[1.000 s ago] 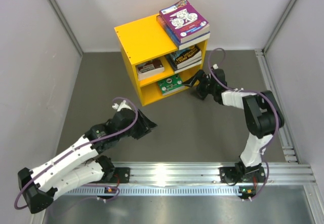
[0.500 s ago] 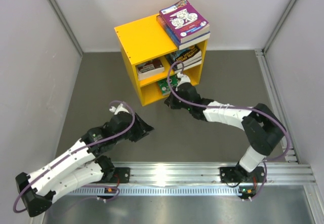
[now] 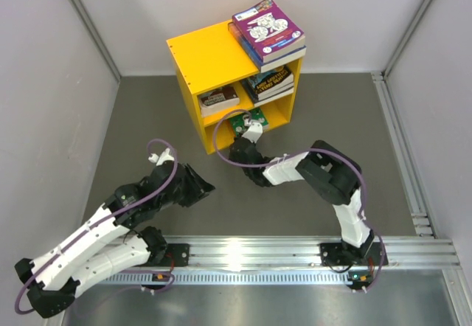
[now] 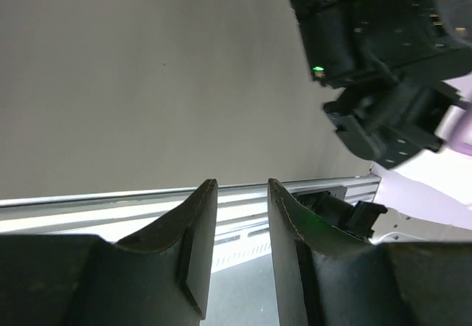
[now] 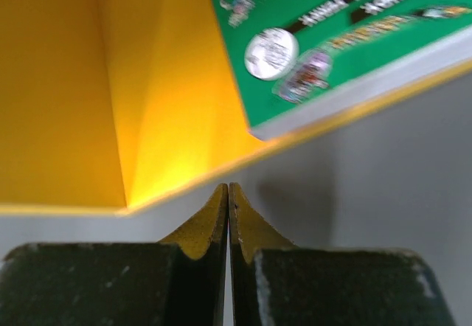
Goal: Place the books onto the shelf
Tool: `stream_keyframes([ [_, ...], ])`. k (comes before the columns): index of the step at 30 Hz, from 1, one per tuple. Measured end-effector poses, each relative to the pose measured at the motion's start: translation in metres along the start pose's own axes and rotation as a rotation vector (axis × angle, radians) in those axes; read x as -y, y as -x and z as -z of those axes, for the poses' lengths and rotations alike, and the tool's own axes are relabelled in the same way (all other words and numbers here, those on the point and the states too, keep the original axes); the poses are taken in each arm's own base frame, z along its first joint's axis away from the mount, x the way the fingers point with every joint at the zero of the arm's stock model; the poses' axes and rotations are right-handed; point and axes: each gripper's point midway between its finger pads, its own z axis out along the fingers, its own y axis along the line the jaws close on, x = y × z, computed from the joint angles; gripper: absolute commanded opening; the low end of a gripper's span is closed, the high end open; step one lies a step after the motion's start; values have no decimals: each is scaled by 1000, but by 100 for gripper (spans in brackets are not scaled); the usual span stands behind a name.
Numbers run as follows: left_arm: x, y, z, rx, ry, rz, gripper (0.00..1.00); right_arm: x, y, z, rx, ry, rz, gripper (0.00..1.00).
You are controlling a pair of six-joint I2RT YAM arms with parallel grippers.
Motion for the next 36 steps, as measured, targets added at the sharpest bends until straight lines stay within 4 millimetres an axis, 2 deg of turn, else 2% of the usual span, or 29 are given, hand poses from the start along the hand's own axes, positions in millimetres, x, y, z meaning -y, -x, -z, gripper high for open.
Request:
stream_keyframes([
  [3,1,4,7,13,6,0,38,-12,2,-11,64,-6,-9,0],
  [9,-7,6,11,22,42,-4,37,-31,30,-23,171,-2,-52,0],
  [13,-8,6,11,26,42,-1,37,-35,46,-31,214,-10,-86,0],
  [17,-8,7,11,30,44,4,37,-34,49,-46,217,-50,-119,0],
  [25,-10,9,9,44,53,20,36,-40,58,-64,178,-124,-201,0],
  [27,-13,8,7,44,59,22,36,-31,56,-67,149,-154,-237,0],
  [32,-17,6,3,39,77,23,36,26,46,-75,87,-293,-387,0],
  [36,-18,5,1,35,89,21,35,41,53,-73,114,-307,-543,0],
])
